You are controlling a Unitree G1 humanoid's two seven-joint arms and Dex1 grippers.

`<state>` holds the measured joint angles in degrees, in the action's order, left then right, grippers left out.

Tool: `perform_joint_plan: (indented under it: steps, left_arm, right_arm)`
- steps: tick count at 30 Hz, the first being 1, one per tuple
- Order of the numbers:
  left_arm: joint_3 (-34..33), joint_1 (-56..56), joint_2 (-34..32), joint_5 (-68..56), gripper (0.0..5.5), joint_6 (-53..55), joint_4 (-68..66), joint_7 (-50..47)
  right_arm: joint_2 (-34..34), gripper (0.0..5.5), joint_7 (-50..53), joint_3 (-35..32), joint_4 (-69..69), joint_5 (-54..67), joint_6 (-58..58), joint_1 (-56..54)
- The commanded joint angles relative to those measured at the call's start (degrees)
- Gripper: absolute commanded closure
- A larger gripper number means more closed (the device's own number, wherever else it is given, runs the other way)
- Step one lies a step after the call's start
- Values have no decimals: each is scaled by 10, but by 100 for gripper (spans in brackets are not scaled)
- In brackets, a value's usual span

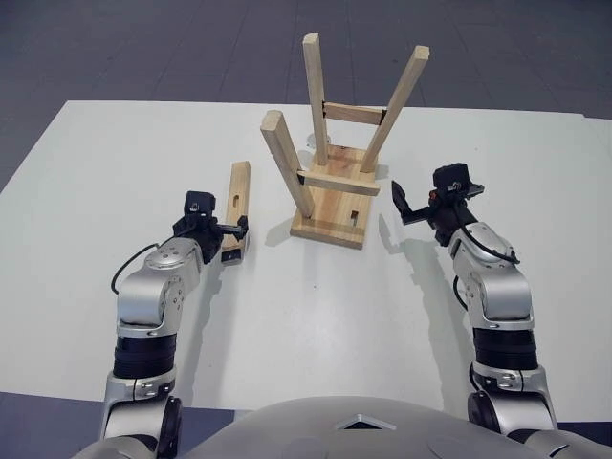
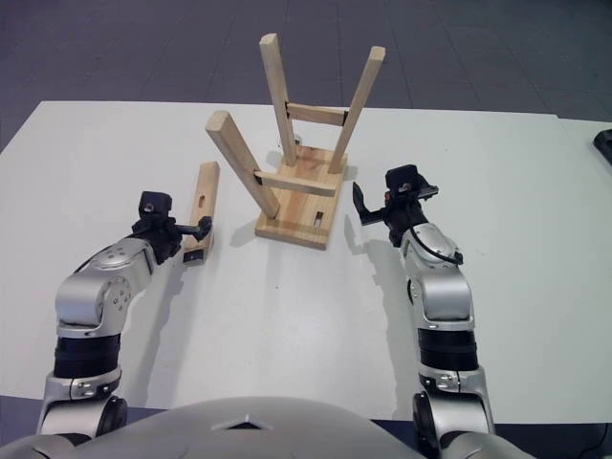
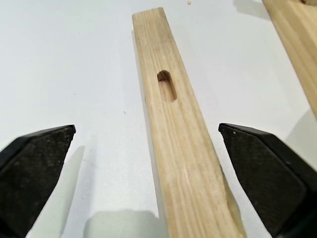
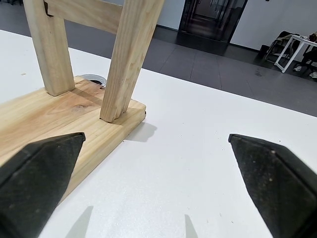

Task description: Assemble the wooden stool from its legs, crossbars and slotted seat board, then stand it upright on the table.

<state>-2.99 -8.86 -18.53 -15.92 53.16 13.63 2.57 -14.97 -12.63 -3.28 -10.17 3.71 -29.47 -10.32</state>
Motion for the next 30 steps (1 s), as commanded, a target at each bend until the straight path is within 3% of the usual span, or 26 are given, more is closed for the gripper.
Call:
perform_joint_plan:
  steps: [1,4,7,17,25,30]
  left_arm:
    - [22,-8,-8,8,11,17,-27,27]
    - [42,-7,-16,19,11,27,-43,43]
    - [47,-4,-17,21,50,34,-44,54]
    - [51,11,-41,39,217,22,-51,76]
    - [37,9,-46,49,337,-4,-61,80]
    - [9,-6,-46,46,343,-20,-69,81]
  right_arm:
    - [13,10,16,-11,-13,7,1,5]
    - [20,10,29,-24,-23,11,6,-1]
    - [24,10,38,-32,-29,12,9,-12]
    - [47,10,58,-71,-33,56,-8,-40]
    - [53,10,74,-67,-34,54,-4,-46]
    - [57,10,86,-74,-31,55,-2,-47]
